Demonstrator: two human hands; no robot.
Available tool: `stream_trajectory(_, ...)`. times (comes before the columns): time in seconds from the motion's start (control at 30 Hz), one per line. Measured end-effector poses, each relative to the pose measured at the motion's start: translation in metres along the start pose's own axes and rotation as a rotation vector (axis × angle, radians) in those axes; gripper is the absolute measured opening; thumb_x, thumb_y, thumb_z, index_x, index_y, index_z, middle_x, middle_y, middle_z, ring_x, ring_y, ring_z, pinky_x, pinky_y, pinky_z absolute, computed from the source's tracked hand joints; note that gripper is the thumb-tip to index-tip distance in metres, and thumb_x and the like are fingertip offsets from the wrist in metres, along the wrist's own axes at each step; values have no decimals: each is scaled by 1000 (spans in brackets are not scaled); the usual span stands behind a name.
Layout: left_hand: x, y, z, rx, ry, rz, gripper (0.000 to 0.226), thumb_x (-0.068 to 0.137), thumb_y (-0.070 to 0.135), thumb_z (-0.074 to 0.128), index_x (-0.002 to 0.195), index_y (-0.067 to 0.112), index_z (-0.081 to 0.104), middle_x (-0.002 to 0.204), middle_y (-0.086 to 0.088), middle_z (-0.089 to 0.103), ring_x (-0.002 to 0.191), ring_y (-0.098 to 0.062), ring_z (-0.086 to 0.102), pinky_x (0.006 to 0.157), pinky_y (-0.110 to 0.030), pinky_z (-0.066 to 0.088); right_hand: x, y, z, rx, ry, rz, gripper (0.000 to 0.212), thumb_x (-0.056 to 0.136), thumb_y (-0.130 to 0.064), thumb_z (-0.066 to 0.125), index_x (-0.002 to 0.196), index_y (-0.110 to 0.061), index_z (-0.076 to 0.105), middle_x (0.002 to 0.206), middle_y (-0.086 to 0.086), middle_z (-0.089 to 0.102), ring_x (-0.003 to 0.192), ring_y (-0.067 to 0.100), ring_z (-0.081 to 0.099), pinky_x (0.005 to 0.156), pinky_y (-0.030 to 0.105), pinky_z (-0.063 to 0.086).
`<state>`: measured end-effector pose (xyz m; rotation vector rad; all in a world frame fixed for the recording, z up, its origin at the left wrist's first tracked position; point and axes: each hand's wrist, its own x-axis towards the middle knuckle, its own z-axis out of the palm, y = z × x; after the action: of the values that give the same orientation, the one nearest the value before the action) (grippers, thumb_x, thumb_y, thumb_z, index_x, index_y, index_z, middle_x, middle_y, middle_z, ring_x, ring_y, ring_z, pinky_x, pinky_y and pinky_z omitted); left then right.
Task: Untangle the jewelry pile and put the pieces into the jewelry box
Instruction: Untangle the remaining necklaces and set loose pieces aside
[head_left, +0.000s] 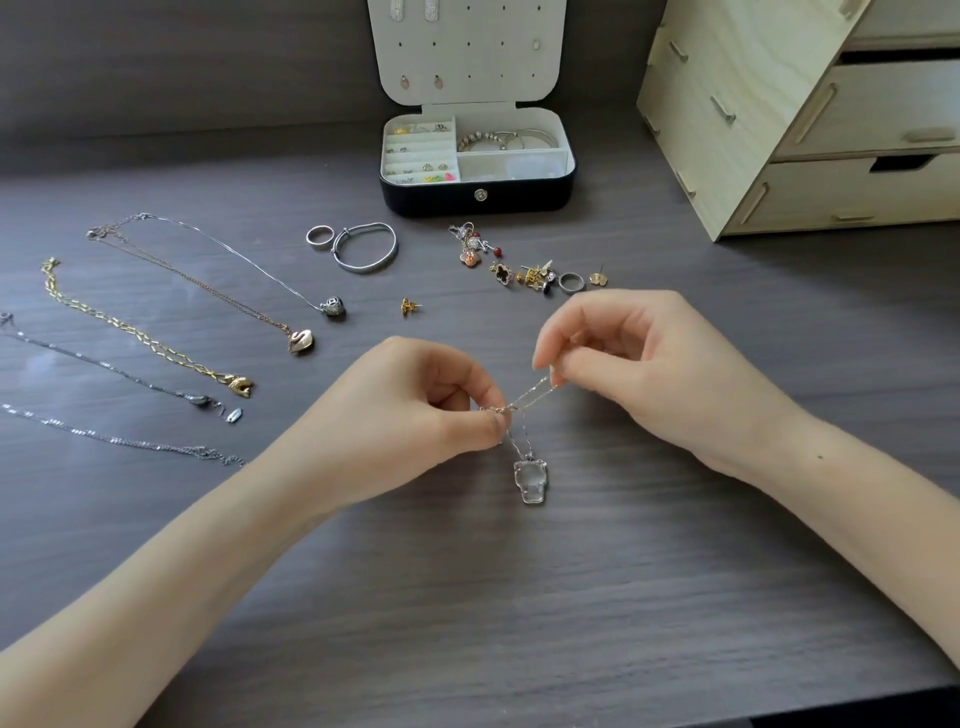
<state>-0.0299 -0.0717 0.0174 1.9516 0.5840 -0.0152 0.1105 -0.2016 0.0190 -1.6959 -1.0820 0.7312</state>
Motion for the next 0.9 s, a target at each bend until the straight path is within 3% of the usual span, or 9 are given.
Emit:
stream_trajectory(0.1, 0, 2, 0, -16, -15, -16, 13, 73, 24, 75, 67, 17, 67, 47, 9, 48, 51, -14, 37, 45, -16, 27, 1, 3, 4, -125, -19, -7, 32, 83, 6, 56, 69, -21, 66, 60, 2, 55, 56, 7, 44, 53, 14, 36)
stream_trajectory(0.17, 0, 2, 0, -24, -27, -14, 12, 65, 32, 68, 71, 21, 67, 50, 8, 50, 53, -14, 38, 48, -20, 28, 0, 6, 4, -187, -30, -15, 30, 84, 1, 58, 72, -25, 66, 56, -6, 50, 49, 4, 40, 50, 10, 31)
stream_trajectory(0.3, 0, 2, 0, -47, -27, -14, 15, 62, 32, 61, 72, 22, 67, 56, 0, 52, 58, -16, 39, 55, -27, 28, -4, 7, 7, -300, -73, -72, 3, 76, -31, 63, 76, -32, 66, 69, -7, 52, 59, 8, 45, 58, 13, 32)
stream_trajectory(0.4, 0, 3, 0, -79, -39, -23, 13, 62, 30, 62, 71, 22, 68, 61, -4, 56, 61, -17, 41, 60, -29, 30, -6, 8, 11, -407, -78, -107, 14, 69, -46, 65, 73, -33, 65, 76, -14, 50, 68, 9, 47, 60, 14, 32)
stream_trajectory(0.5, 0, 2, -1, -105, -52, -37, 12, 63, 28, 63, 70, 21, 69, 65, -5, 61, 64, -18, 43, 62, -31, 30, -6, 8, 14, -438, -48, -144, 13, 68, -47, 66, 72, -35, 64, 75, -17, 50, 67, 7, 48, 60, 14, 31)
stream_trajectory(0.63, 0, 2, 0, -74, -40, -35, 10, 62, 27, 58, 67, 23, 66, 60, 2, 57, 58, -16, 41, 50, -20, 30, -5, 10, 15, -432, -27, -150, 10, 70, -43, 64, 70, -32, 64, 71, -20, 47, 66, 3, 47, 59, 14, 31)
stream_trajectory(0.77, 1, 0, 4, 91, 21, -18, 16, 58, 34, 52, 69, 27, 62, 53, 9, 54, 54, -13, 42, 60, -26, 34, -5, 11, 14, -439, -14, -161, 2, 70, -33, 63, 69, -31, 63, 73, -18, 49, 66, 2, 47, 60, 13, 32)
stream_trajectory(0.9, 0, -2, 6, 217, 62, 12, 20, 56, 36, 50, 73, 30, 60, 56, 7, 59, 52, -12, 44, 60, -27, 36, -7, 12, 10, -465, 5, -156, 5, 68, -30, 61, 67, -34, 57, 72, -18, 50, 67, 2, 48, 60, 12, 32)
